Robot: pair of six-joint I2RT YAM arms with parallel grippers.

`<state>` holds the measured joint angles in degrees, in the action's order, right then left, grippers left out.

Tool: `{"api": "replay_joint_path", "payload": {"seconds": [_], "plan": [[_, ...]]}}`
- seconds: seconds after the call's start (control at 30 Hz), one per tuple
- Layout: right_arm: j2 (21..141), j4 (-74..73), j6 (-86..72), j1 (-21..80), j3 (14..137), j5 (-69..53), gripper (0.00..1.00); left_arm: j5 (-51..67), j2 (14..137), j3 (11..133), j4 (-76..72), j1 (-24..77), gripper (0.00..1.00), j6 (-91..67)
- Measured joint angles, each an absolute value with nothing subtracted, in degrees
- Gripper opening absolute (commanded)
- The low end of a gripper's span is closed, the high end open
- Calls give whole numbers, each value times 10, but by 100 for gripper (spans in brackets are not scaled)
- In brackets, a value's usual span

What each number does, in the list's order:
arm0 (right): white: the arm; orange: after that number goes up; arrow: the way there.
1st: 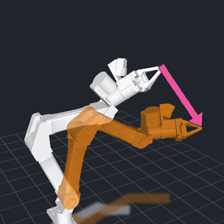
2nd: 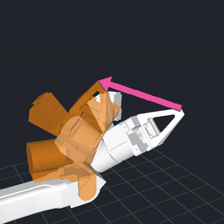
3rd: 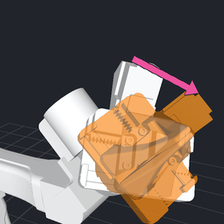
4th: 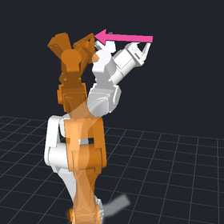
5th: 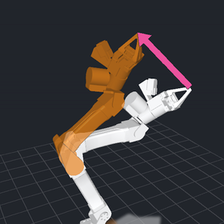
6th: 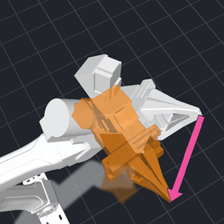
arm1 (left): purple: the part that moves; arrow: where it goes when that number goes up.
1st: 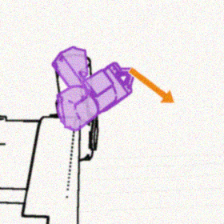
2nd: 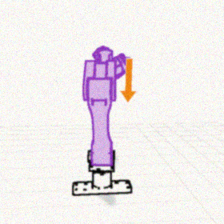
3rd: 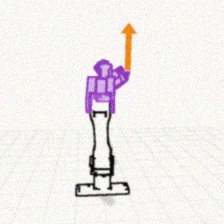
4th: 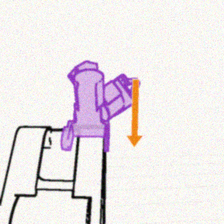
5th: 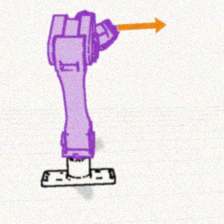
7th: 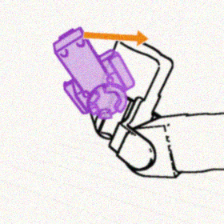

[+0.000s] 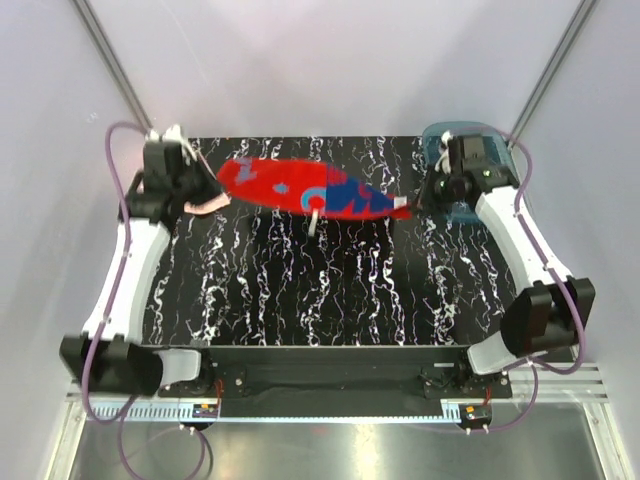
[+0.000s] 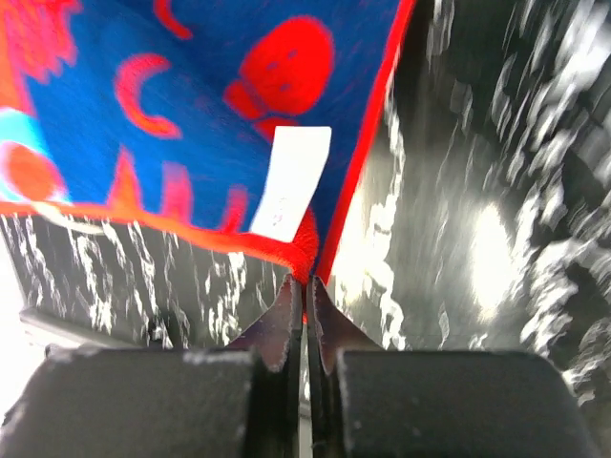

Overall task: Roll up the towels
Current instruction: Flatten the towel

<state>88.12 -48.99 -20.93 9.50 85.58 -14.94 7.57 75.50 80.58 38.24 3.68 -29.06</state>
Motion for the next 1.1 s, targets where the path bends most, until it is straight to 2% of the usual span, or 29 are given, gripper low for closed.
{"api": "replay_joint_path", "payload": {"seconds": [0.1,0.27,0.33,0.4,0.43,0.47,0.5,0.53,0.9,1.1], "plan": [[835,-459,-238,100,725,-172,0,82,655,644,379,37,0,-297],[824,-437,-277,105,568,-192,0,90,602,461,381,37,3,-307],[819,-437,-290,105,537,-196,0,94,590,413,391,37,21,-312],[805,-432,-306,105,515,-200,32,97,566,383,409,39,32,-324],[795,-431,-315,106,505,-203,73,98,552,379,418,40,63,-331],[786,-430,-324,107,498,-204,100,99,539,379,421,41,72,-335],[777,-428,-328,109,491,-206,100,101,525,379,419,41,81,-344],[767,-424,-331,112,483,-206,100,102,513,379,418,41,99,-349],[654,-416,-397,175,408,-179,100,106,437,324,423,46,99,-436],[686,-403,-442,242,372,-143,100,90,436,294,415,63,99,-481]]}}
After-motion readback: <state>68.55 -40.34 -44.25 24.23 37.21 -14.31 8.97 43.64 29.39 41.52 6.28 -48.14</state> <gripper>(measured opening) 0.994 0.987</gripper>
